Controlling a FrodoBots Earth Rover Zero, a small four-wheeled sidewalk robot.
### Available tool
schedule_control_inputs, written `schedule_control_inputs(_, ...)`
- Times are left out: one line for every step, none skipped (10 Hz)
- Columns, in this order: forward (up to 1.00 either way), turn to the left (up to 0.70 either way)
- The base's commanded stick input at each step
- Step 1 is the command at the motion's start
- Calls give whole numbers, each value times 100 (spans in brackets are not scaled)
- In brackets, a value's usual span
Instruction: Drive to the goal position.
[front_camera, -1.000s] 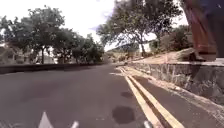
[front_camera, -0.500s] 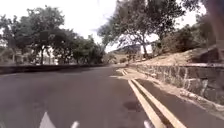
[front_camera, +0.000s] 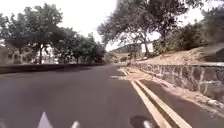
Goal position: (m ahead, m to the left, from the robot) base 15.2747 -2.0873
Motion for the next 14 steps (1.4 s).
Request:
schedule_control_inputs(85, 0)
schedule_control_inputs(85, 0)
schedule_control_inputs(85, 0)
schedule_control_inputs(85, 0)
schedule_control_inputs(85, 0)
schedule_control_inputs(85, 0)
schedule_control_inputs(85, 0)
schedule_control_inputs(85, 0)
schedule_control_inputs(85, 0)
schedule_control_inputs(85, 0)
schedule_control_inputs(85, 0)
schedule_control_inputs(85, 0)
schedule_control_inputs(85, 0)
schedule_control_inputs(85, 0)
